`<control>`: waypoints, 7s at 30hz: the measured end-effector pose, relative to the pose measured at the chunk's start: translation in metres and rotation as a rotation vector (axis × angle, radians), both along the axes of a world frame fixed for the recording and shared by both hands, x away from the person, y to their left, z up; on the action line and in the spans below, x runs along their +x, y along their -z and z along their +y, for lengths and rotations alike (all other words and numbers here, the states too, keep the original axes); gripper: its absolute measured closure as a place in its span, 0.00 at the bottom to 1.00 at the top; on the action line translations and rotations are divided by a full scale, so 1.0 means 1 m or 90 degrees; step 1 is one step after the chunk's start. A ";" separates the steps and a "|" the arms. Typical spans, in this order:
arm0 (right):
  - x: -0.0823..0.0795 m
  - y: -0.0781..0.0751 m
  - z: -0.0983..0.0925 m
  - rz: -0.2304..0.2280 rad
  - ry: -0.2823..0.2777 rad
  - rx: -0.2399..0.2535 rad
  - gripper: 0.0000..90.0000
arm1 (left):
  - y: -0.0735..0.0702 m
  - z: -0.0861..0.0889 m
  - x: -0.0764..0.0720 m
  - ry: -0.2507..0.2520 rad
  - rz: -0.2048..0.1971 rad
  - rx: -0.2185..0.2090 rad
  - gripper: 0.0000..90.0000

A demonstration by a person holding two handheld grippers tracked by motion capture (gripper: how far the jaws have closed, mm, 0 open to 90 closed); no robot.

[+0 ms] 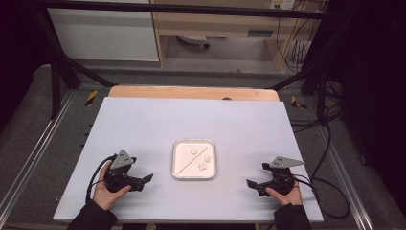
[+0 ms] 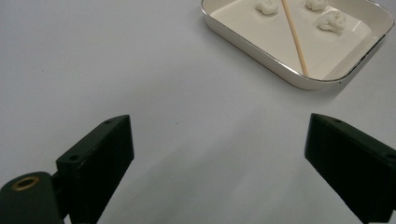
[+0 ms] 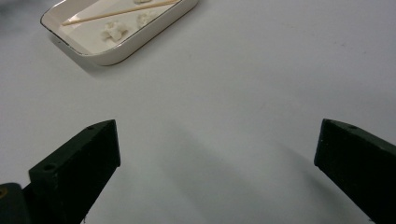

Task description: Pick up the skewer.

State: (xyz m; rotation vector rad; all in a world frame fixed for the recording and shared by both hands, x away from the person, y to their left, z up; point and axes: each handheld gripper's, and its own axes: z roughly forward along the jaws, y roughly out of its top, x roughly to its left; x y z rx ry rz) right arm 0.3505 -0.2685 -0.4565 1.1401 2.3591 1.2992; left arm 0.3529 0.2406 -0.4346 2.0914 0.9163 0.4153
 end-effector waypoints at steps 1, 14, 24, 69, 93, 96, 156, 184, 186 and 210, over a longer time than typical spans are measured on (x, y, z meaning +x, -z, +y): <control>0.000 0.000 0.000 0.000 0.000 0.001 0.01 | -0.001 -0.002 0.000 0.001 -0.001 0.002 0.09; -0.001 0.000 0.001 0.005 0.004 -0.003 0.01 | -0.012 -0.027 0.004 0.018 -0.003 0.016 0.09; -0.001 0.000 0.001 0.003 0.003 -0.005 0.01 | -0.020 -0.055 0.011 0.034 -0.004 0.022 0.09; 0.000 0.001 0.001 0.006 -0.004 -0.012 0.01 | 0.003 -0.136 0.039 0.048 0.061 0.084 0.76; 0.000 0.002 0.002 0.008 -0.005 -0.010 0.01 | 0.010 -0.136 0.037 0.033 0.059 0.054 0.98; 0.000 0.002 0.002 0.008 -0.005 -0.009 0.01 | 0.011 -0.135 0.036 0.034 0.056 0.048 0.98; -0.004 -0.015 0.043 -0.096 -0.047 -0.135 0.01 | -0.023 -0.126 0.012 0.104 0.020 -0.005 0.98; -0.012 -0.042 0.080 -0.223 -0.122 -0.286 0.08 | -0.039 -0.162 0.008 0.175 0.007 0.038 0.98; -0.012 -0.043 0.081 -0.228 -0.127 -0.290 0.08 | -0.040 -0.165 0.008 0.178 0.006 0.038 0.98; -0.012 -0.038 0.091 -0.333 -0.245 -0.395 0.39 | -0.041 -0.208 0.007 0.238 0.008 0.087 0.98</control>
